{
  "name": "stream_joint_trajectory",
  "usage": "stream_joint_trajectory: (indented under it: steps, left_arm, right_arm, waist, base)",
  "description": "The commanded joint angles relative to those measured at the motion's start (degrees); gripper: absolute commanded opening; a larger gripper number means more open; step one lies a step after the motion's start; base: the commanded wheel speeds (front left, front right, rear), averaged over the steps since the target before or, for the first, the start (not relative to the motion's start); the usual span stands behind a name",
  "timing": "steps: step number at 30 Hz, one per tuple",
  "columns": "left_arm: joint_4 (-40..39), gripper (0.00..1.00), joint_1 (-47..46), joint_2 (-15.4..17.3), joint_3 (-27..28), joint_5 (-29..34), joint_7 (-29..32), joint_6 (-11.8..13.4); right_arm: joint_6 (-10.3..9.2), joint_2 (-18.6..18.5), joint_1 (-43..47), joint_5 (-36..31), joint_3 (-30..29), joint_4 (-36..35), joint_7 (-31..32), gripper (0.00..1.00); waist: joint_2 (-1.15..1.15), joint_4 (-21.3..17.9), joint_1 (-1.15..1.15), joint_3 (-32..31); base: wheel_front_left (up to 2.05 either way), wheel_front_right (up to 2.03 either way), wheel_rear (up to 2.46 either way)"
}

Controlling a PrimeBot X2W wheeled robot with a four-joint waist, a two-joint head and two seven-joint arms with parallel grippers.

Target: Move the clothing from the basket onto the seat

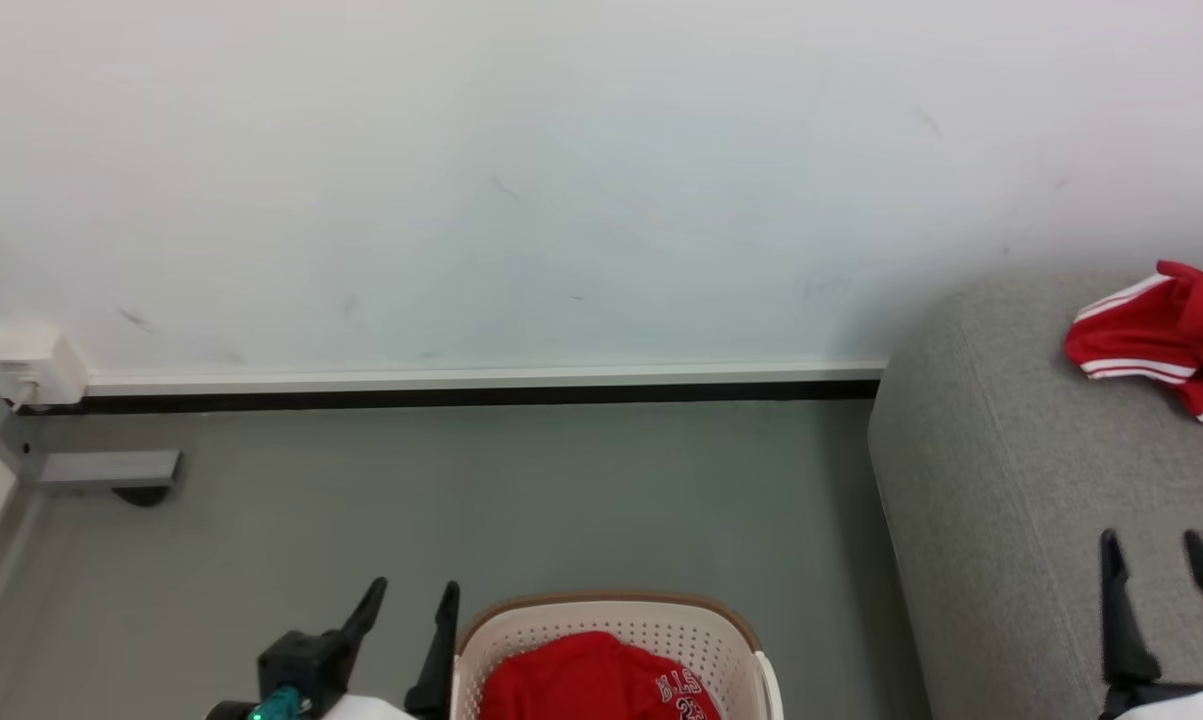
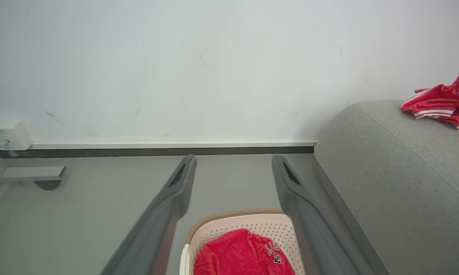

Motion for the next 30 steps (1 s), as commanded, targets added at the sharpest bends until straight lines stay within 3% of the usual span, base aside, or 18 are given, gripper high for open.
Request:
stream_joint_trajectory:
  steps: [1, 11, 30]
  left_arm:
    - [-0.8, 1.0, 1.1, 0.2, 1.1, 1.3, -0.1, 0.4]
    - [-1.4, 1.0, 6.2, -1.9, 7.1, 5.6, -0.1, -1.2]
    - [-0.7, 1.0, 9.6, -7.5, 16.1, 12.0, -0.1, -8.4]
  right_arm:
    - [-0.11, 1.3, 1.6, -0.4, -0.4, -0.7, 0.1, 1.0]
    - [-0.11, 5.8, 7.6, -3.0, 1.0, -1.8, 0.0, 1.0]
    - [-0.11, 6.2, 8.1, -1.0, 4.1, 1.1, 0.0, 1.0]
  waist:
    - [0.0, 0.8, 0.02, -0.8]
    - [0.0, 1.7, 0.02, -2.1]
    - [0.0, 2.5, 0.02, -3.1]
  base:
    - [0.0, 0.0, 0.0]
    - [0.0, 0.0, 0.0]
    - [0.0, 0.0, 0.0]
